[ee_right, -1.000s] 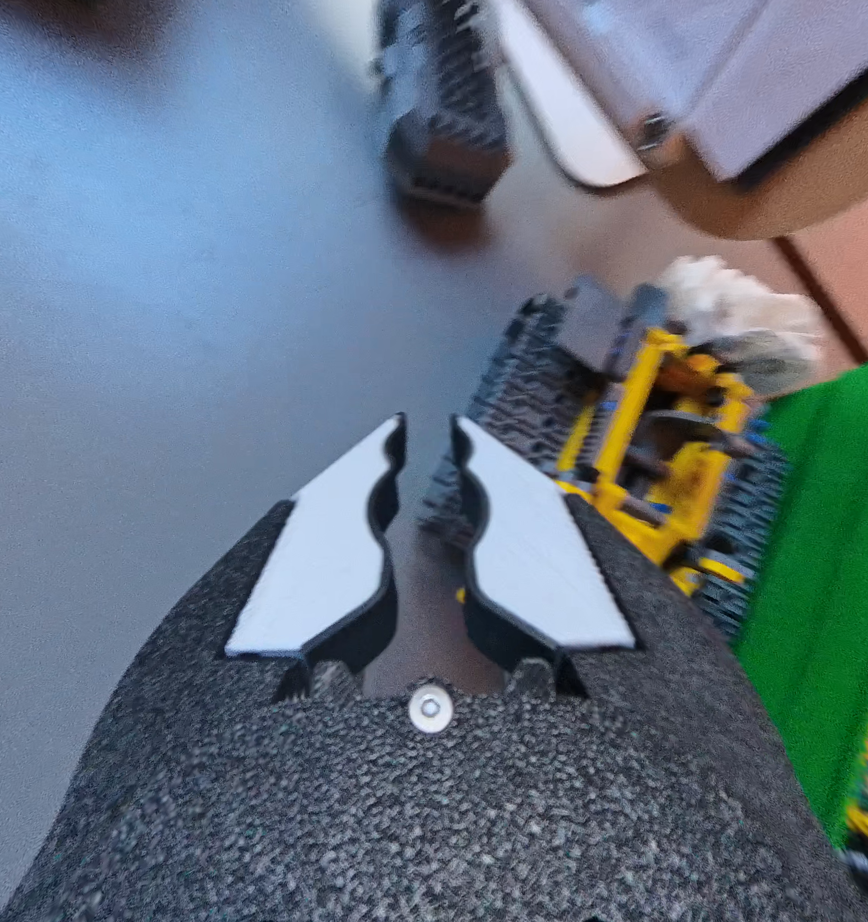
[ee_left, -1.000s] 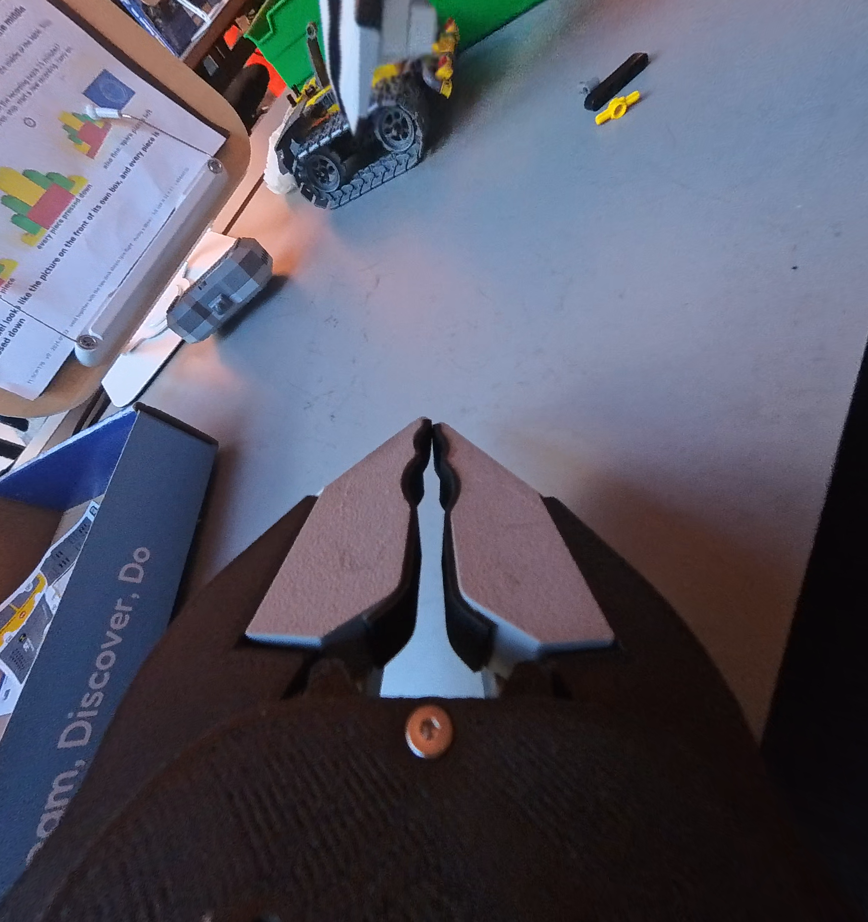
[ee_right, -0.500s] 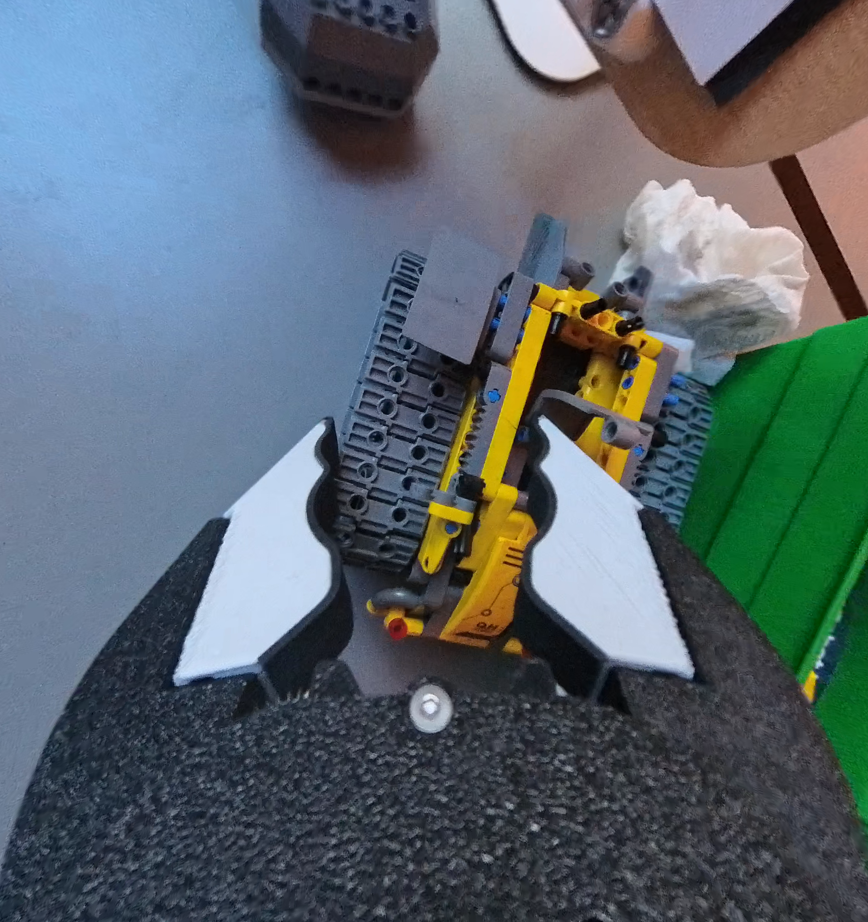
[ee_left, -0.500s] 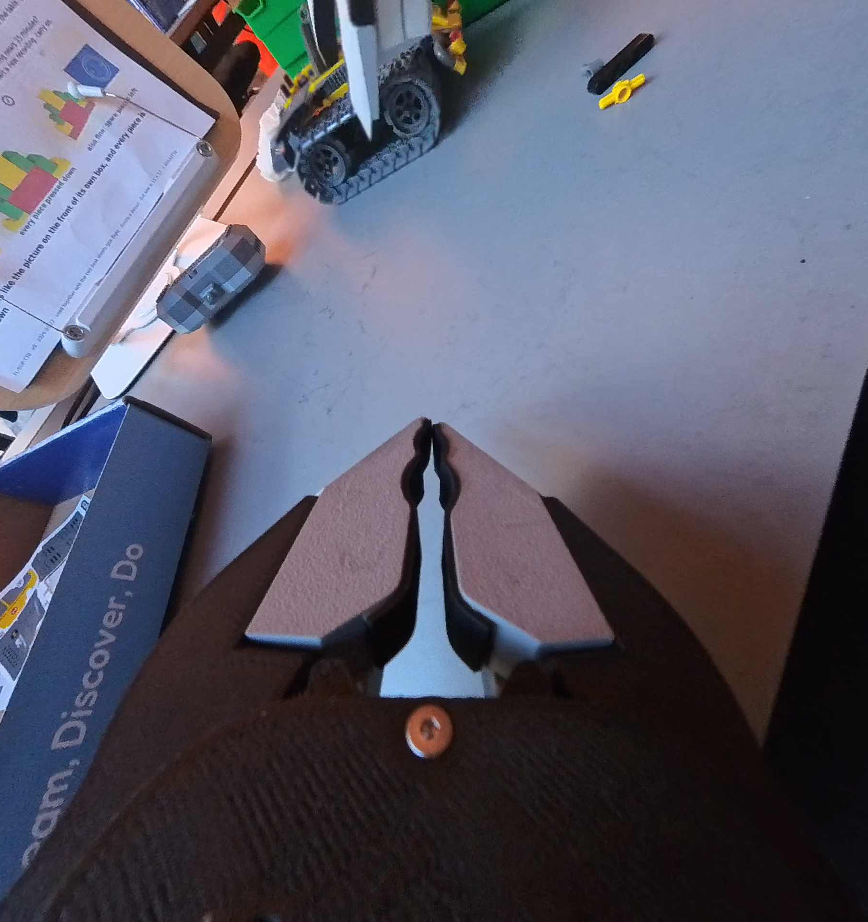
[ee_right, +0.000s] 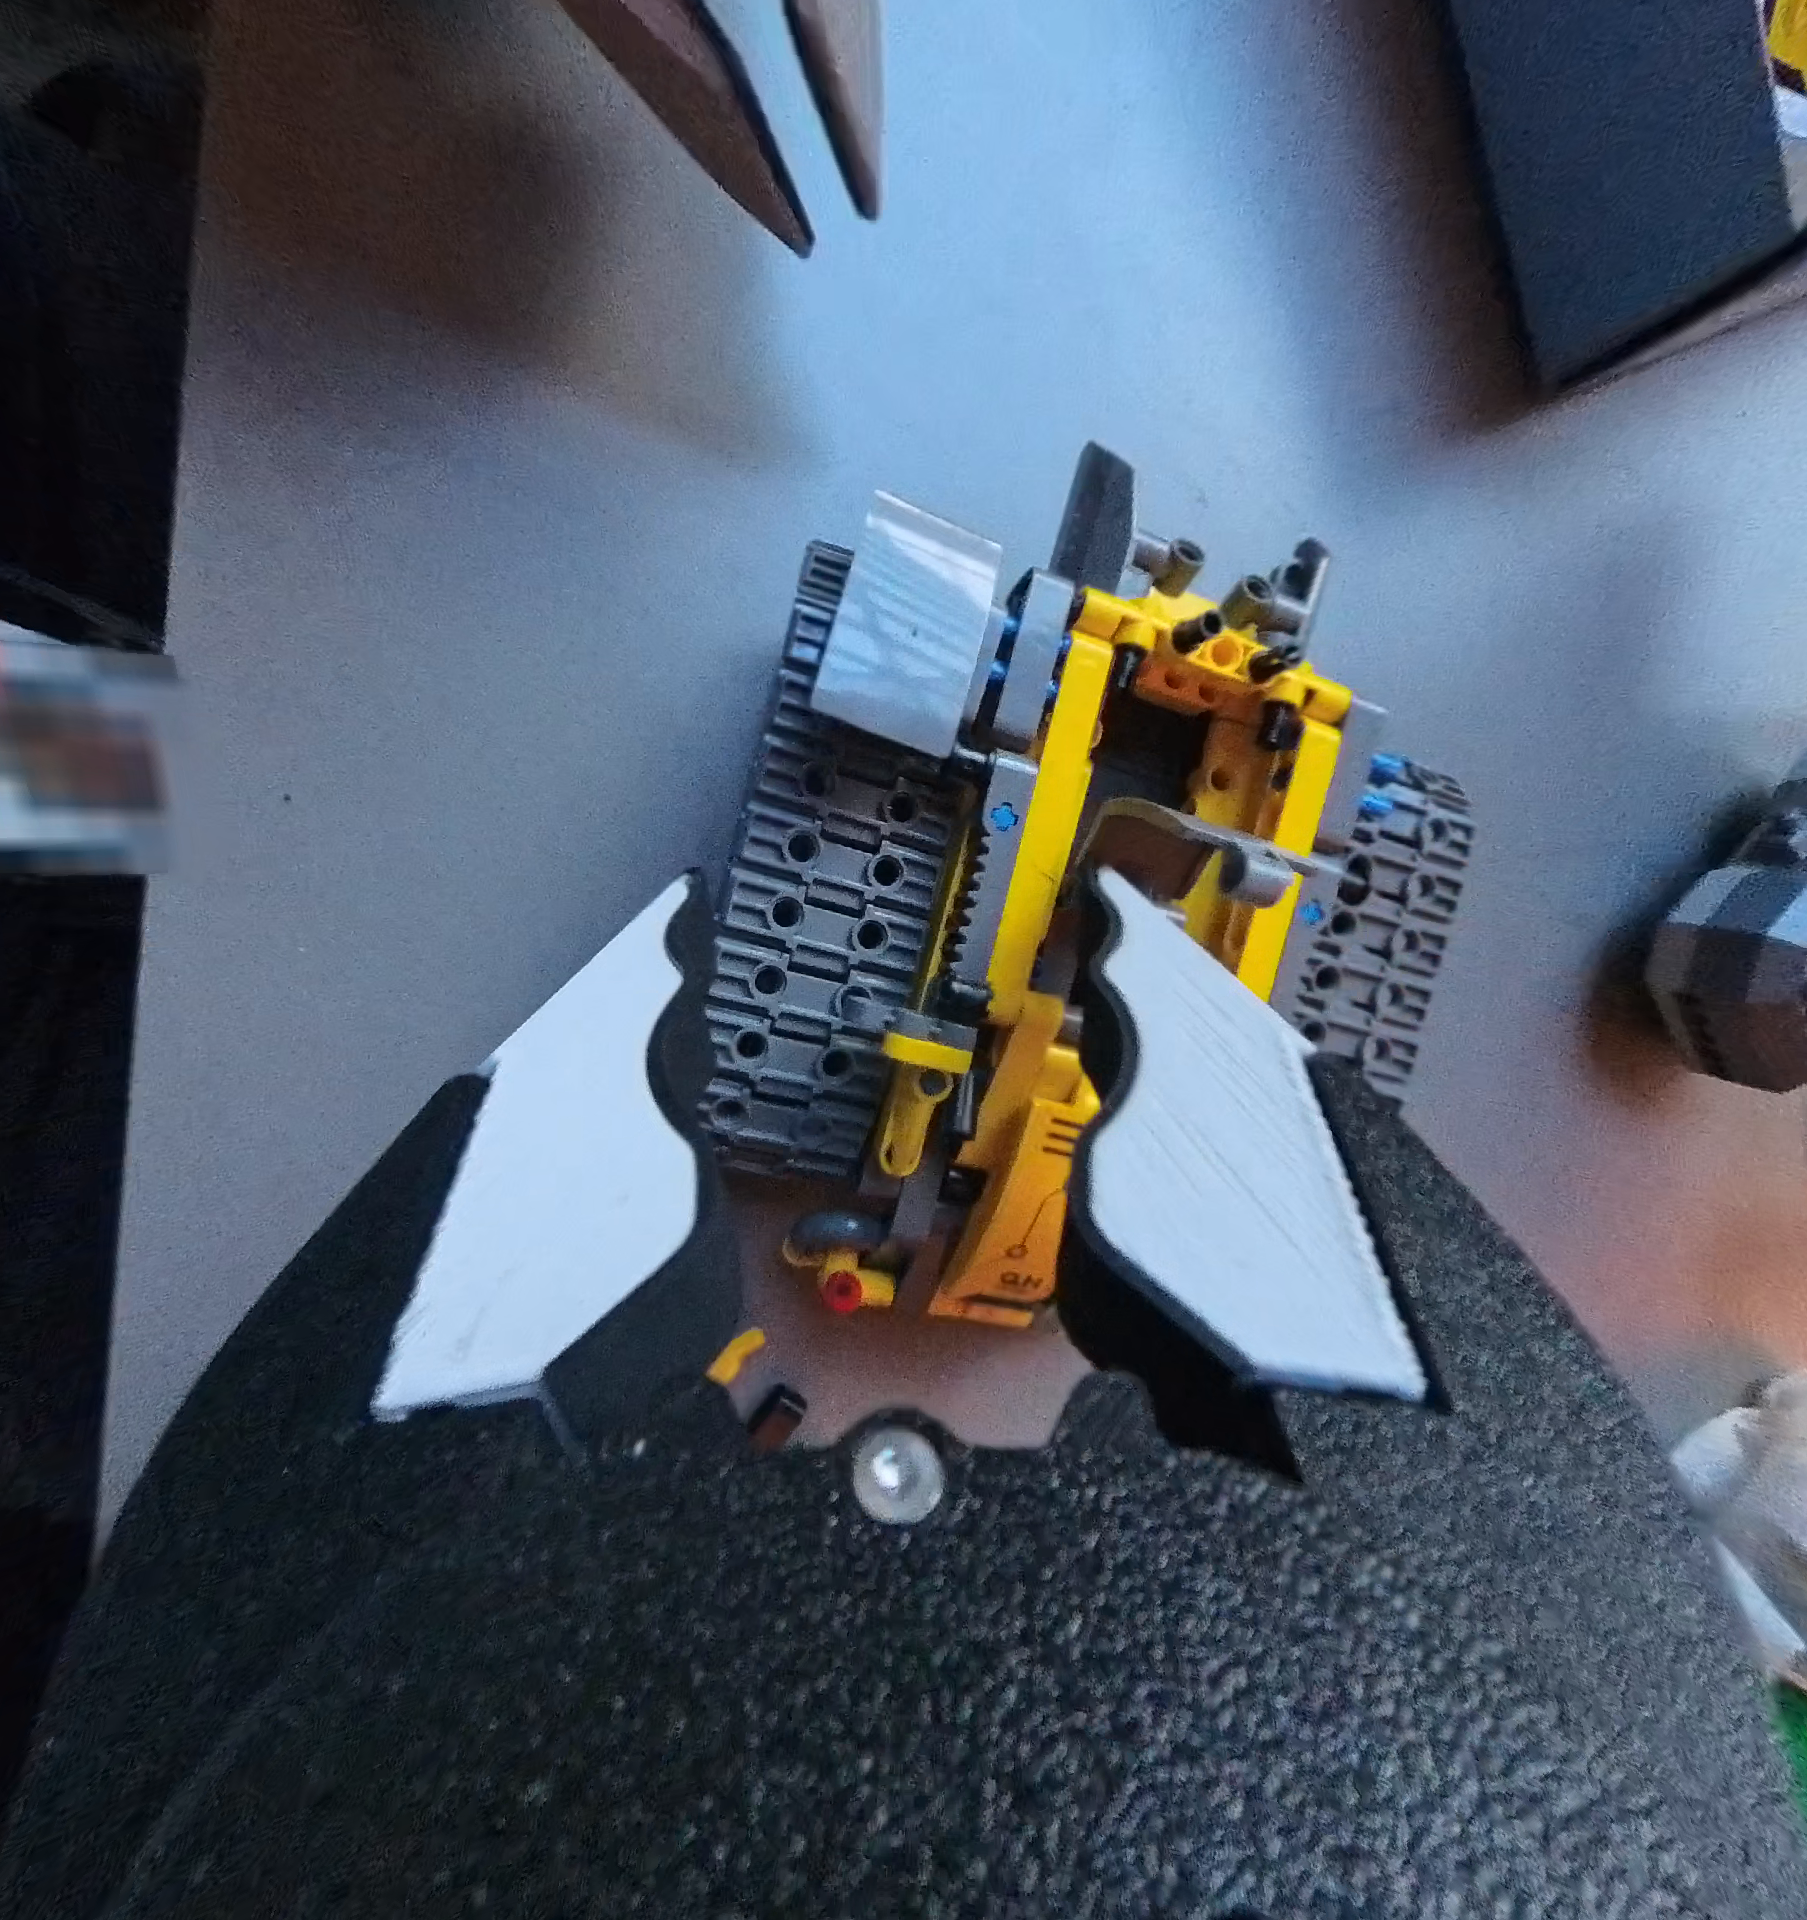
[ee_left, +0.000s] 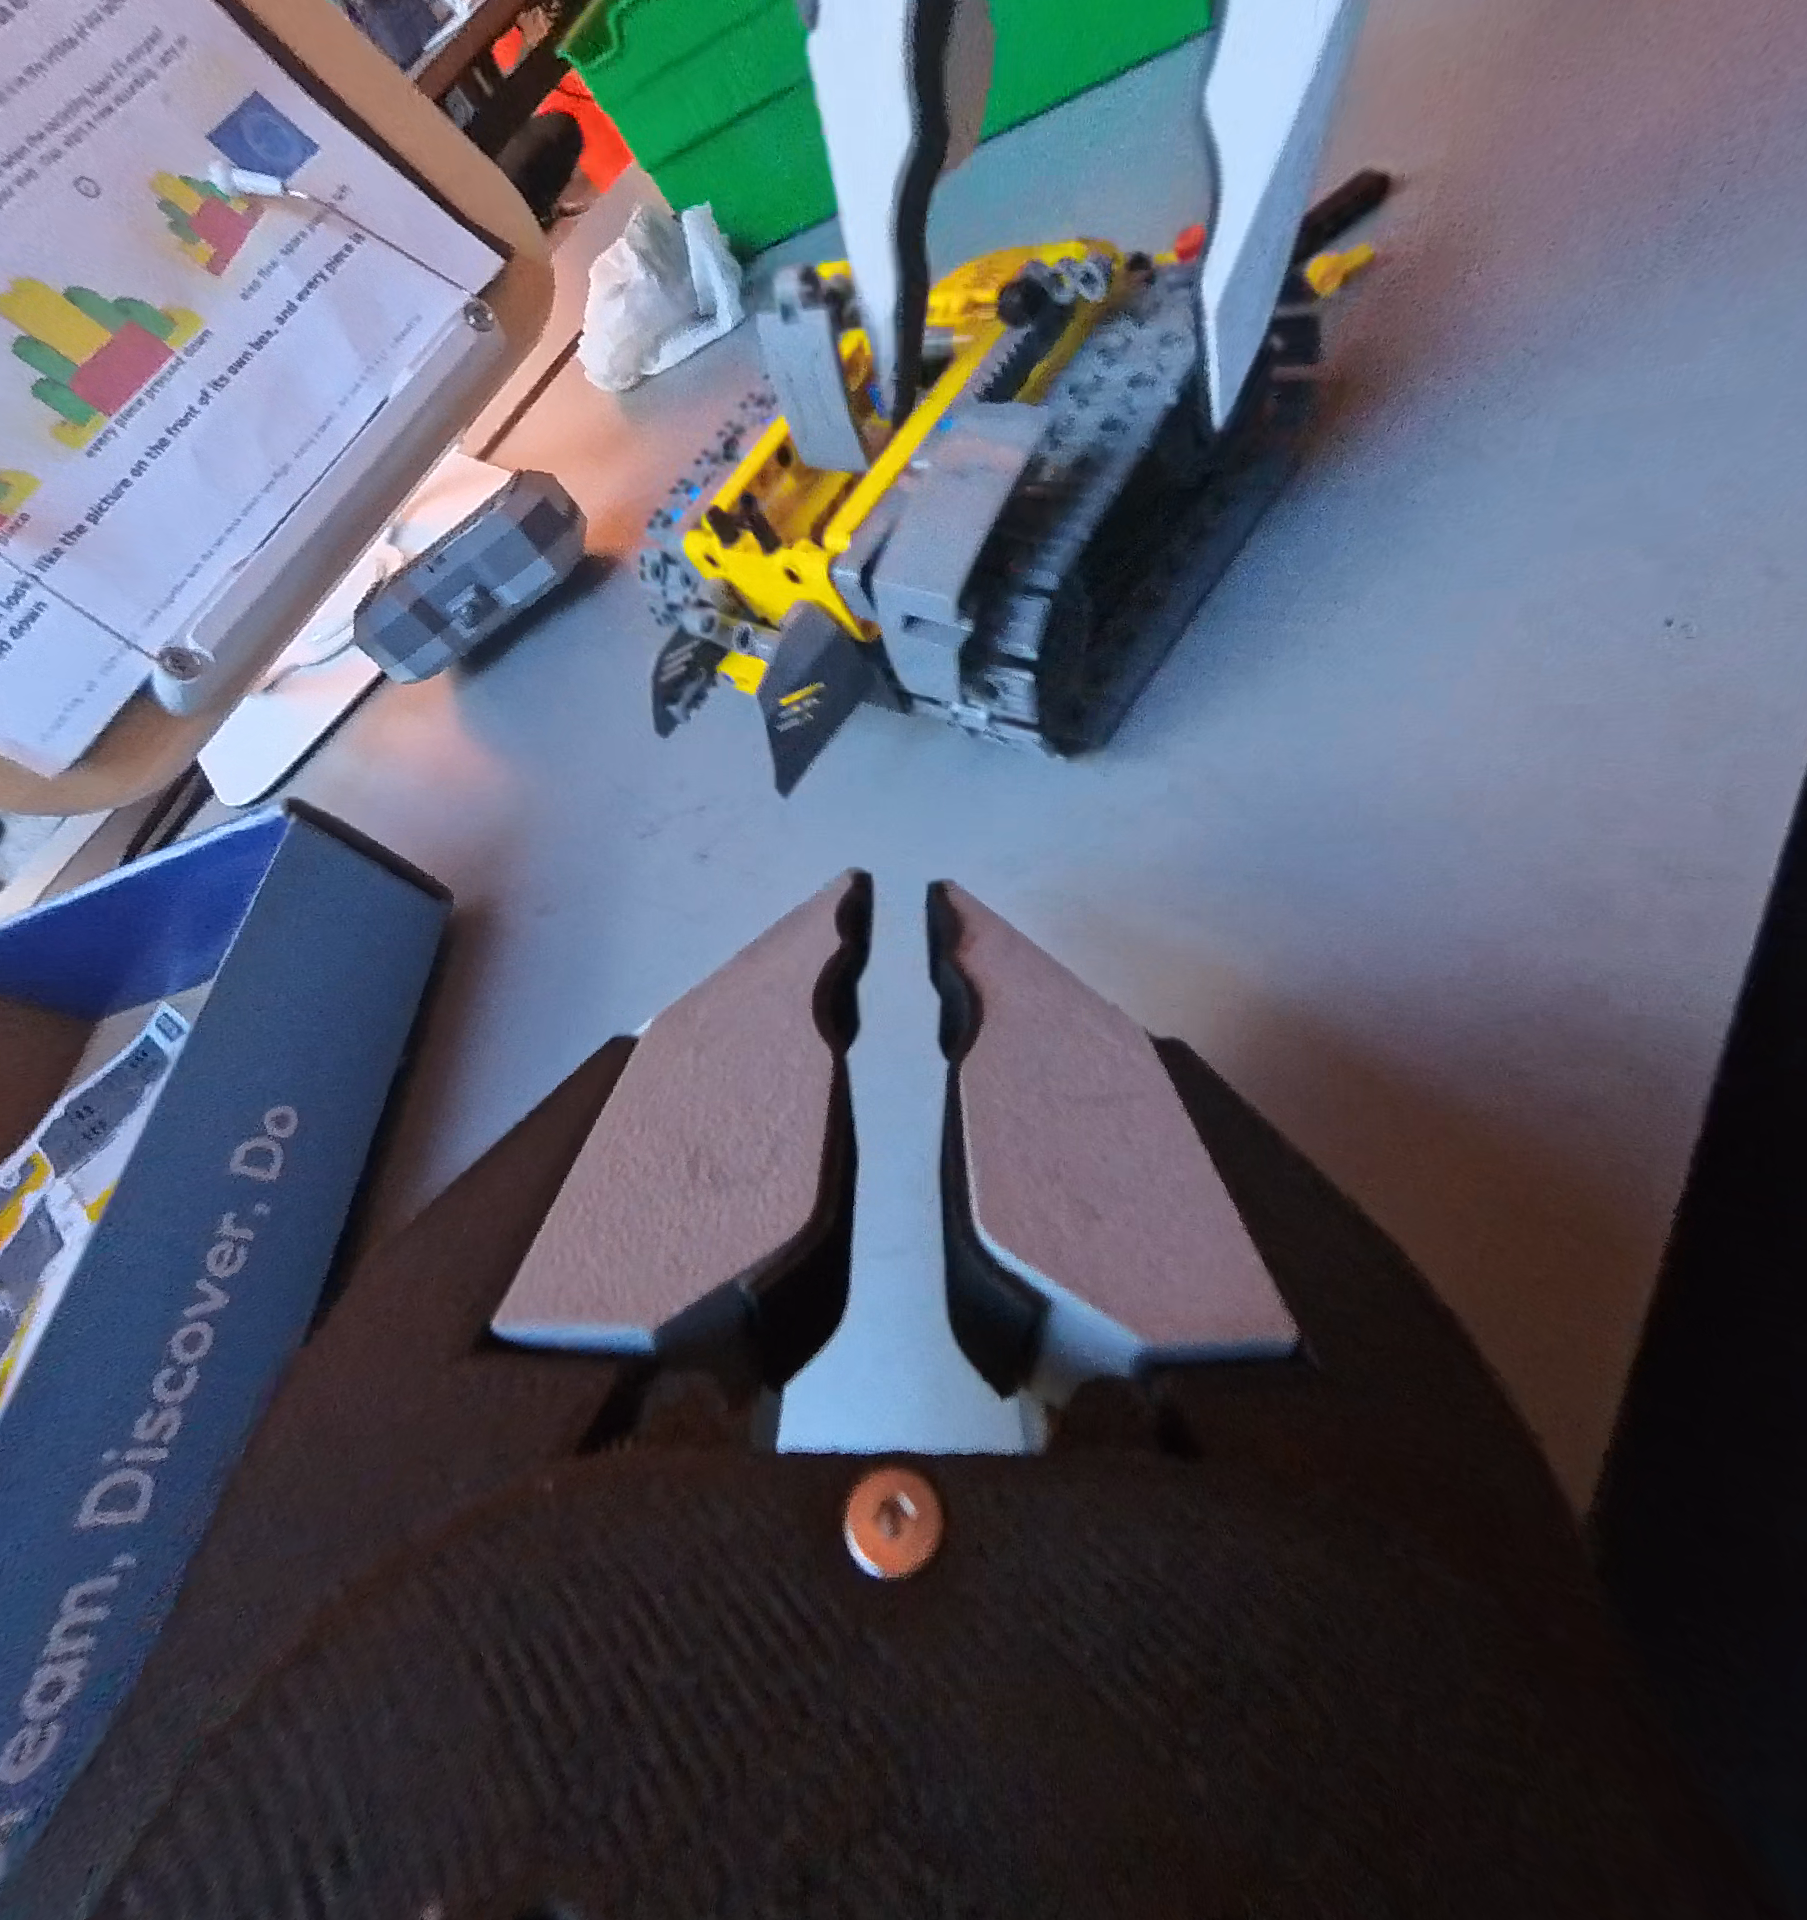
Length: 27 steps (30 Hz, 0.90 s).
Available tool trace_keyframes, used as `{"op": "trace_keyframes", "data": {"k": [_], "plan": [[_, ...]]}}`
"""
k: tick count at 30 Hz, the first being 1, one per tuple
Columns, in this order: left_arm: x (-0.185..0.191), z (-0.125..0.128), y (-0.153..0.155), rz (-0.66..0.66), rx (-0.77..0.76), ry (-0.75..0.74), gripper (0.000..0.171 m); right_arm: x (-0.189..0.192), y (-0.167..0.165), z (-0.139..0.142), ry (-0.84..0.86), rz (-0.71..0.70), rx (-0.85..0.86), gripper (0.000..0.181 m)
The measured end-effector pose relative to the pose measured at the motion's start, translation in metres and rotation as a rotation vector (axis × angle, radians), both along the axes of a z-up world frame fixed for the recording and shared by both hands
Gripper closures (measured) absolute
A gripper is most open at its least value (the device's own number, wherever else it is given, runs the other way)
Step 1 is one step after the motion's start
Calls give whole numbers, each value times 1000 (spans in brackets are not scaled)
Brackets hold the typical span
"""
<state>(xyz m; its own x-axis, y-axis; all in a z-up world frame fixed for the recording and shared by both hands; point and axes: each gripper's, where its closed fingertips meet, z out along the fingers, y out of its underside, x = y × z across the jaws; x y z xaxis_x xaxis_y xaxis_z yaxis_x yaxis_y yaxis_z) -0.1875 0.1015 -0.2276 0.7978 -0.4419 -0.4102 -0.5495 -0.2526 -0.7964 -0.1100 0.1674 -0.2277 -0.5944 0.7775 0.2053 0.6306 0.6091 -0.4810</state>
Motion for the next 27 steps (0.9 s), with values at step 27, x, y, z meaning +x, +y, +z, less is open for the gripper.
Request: {"op": "trace_keyframes", "data": {"k": [27], "plan": [[5,-7,34,-24,-220,-166,168,10,25,8,254,-264,-73,150]]}}
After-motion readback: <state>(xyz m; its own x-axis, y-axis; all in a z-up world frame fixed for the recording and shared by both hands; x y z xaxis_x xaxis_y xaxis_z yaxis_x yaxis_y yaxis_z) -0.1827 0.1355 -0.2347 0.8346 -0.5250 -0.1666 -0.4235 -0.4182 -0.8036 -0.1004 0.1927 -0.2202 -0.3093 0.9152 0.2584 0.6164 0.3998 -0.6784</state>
